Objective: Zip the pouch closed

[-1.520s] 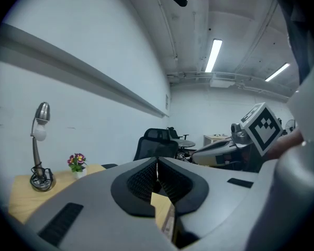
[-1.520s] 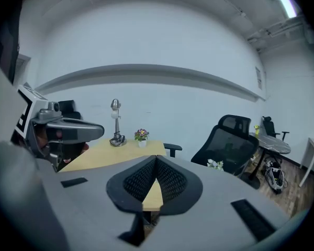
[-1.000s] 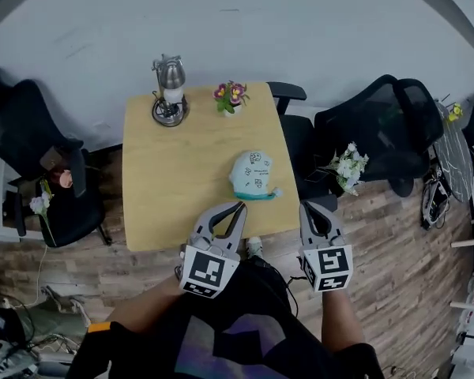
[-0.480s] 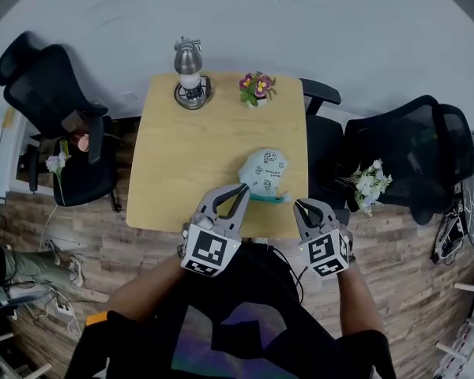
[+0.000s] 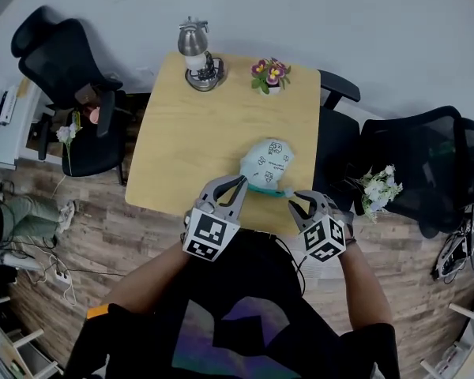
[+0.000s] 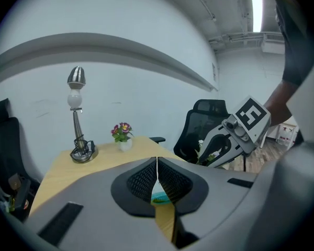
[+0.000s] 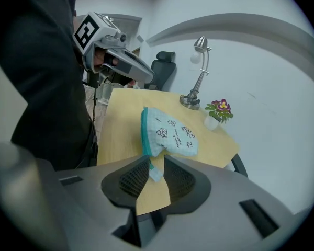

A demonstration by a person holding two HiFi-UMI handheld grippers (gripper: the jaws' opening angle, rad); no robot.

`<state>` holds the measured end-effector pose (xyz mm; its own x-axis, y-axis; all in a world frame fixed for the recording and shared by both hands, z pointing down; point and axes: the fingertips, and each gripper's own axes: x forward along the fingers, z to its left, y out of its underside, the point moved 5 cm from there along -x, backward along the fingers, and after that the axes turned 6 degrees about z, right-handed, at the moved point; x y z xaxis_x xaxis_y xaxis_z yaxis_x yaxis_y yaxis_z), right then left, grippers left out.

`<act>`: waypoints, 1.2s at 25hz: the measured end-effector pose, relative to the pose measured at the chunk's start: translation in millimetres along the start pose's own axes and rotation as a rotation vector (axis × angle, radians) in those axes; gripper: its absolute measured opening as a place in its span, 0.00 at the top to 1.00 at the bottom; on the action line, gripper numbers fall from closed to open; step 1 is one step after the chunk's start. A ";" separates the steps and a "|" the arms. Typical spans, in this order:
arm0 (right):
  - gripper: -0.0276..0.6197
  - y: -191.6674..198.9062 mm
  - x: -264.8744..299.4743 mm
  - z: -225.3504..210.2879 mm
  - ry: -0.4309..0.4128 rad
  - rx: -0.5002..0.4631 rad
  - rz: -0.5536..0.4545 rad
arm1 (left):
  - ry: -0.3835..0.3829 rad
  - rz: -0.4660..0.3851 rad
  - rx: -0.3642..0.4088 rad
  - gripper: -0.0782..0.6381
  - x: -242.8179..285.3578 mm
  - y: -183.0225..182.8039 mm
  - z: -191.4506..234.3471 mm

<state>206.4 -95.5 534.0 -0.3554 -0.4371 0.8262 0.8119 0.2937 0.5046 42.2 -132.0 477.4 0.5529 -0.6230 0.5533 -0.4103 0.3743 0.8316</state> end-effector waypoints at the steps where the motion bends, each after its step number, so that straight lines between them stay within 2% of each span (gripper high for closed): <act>1: 0.80 1.7 4.2 0.8 -0.016 -0.019 0.003 | -0.004 0.012 -0.015 0.87 1.7 3.9 -0.7; 5: 0.77 10.0 21.0 4.8 -0.077 -0.081 0.024 | -0.019 0.037 -0.054 0.87 5.6 11.3 -0.4; 11: 0.72 16.5 40.2 1.0 -0.148 -0.092 0.040 | -0.025 0.049 -0.068 0.87 7.9 10.1 1.9; 30: 0.72 32.4 73.4 3.3 -0.288 -0.173 0.106 | -0.034 0.117 -0.091 0.87 17.4 19.9 1.6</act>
<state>205.1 -115.3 611.9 -0.3612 -0.1465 0.9209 0.9089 0.1655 0.3828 42.4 -136.5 503.5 0.4796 -0.5939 0.6459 -0.4025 0.5052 0.7634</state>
